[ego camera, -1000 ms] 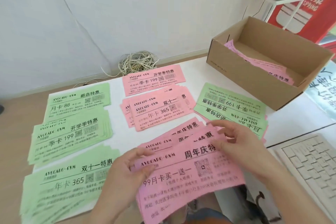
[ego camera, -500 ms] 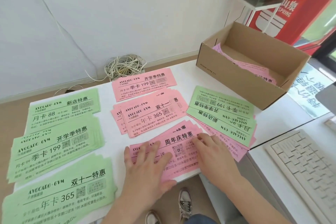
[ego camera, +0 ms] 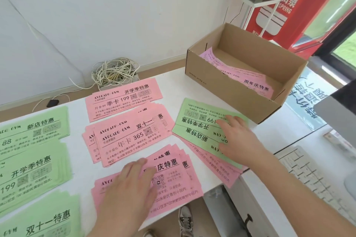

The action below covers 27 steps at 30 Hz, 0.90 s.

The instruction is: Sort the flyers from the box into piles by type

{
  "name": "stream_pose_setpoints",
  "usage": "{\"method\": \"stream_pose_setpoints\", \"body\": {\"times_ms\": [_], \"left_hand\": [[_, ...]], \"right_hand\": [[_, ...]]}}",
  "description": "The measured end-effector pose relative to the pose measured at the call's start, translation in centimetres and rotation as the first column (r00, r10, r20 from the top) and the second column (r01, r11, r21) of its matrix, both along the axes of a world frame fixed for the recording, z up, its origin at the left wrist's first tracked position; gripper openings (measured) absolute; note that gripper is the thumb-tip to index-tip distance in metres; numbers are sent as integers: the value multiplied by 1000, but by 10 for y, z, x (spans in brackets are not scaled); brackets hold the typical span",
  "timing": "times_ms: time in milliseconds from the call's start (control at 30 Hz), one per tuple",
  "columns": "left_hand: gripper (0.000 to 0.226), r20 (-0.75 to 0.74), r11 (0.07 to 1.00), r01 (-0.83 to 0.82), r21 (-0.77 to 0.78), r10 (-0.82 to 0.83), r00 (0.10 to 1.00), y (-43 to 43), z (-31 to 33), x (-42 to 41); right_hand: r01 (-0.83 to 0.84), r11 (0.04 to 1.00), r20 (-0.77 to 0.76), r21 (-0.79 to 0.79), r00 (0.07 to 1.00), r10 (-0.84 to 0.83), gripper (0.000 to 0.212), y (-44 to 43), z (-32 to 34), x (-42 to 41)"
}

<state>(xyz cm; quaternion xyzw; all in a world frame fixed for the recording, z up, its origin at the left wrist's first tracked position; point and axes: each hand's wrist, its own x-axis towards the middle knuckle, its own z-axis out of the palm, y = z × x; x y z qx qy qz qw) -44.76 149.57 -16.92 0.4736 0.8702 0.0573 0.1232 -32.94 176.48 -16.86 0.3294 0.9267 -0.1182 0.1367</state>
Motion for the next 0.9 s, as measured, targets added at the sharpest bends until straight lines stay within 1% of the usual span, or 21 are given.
{"method": "stream_pose_setpoints", "body": {"times_ms": [33,67,133,200,267,367,467,533,567,600,667,700,767,800,833,900], "left_hand": [[40,-9,999,36,40,-36,999,18,7,1],[36,-13,995,87,44,-86,996,40,13,1],[36,-68,978,205,37,-202,977,84,5,3],[38,-95,947,320,-14,-320,943,129,-5,6],[39,-105,916,396,-64,-401,910,161,-16,12],[43,-97,903,406,-142,-421,902,181,-17,18],[41,-125,879,434,-197,-462,878,189,-11,16],[40,-136,849,471,-237,-510,850,193,-8,13],[40,-139,837,480,-262,-525,840,194,-8,12],[40,-143,831,481,-279,-531,835,195,-7,12],[40,-167,825,477,-301,-539,826,195,-11,13],[41,-195,824,488,-287,-549,813,194,-14,13],[44,-205,790,528,-312,-598,775,191,-14,13],[45,-212,795,533,-291,-597,774,190,-17,12],[46,-221,809,538,-235,-584,781,189,-21,10],[45,-206,835,520,-178,-549,810,189,-24,9]], "right_hand": [[-9,1000,49,-4,999,9,67,5,-2,1],[-18,1000,83,-2,996,18,68,10,-5,3],[-78,995,129,65,989,70,68,16,-9,5],[-163,972,158,167,978,137,69,18,-11,5],[-225,949,172,219,967,189,69,19,-12,5],[-286,933,134,219,956,261,66,32,-10,8],[-278,956,38,89,960,276,66,52,-4,18],[-277,961,31,-15,960,277,73,56,0,27],[-283,958,53,-37,957,285,75,54,1,31],[-294,955,81,-33,952,295,75,50,1,33],[-307,951,120,26,946,302,72,40,-3,33],[-308,949,128,61,946,299,70,36,-5,32],[-304,944,112,124,950,291,67,31,-8,30],[-303,941,92,153,952,292,65,30,-10,29],[-307,935,75,178,951,299,61,31,-11,30],[-328,922,42,204,944,327,48,35,-11,34]]}}
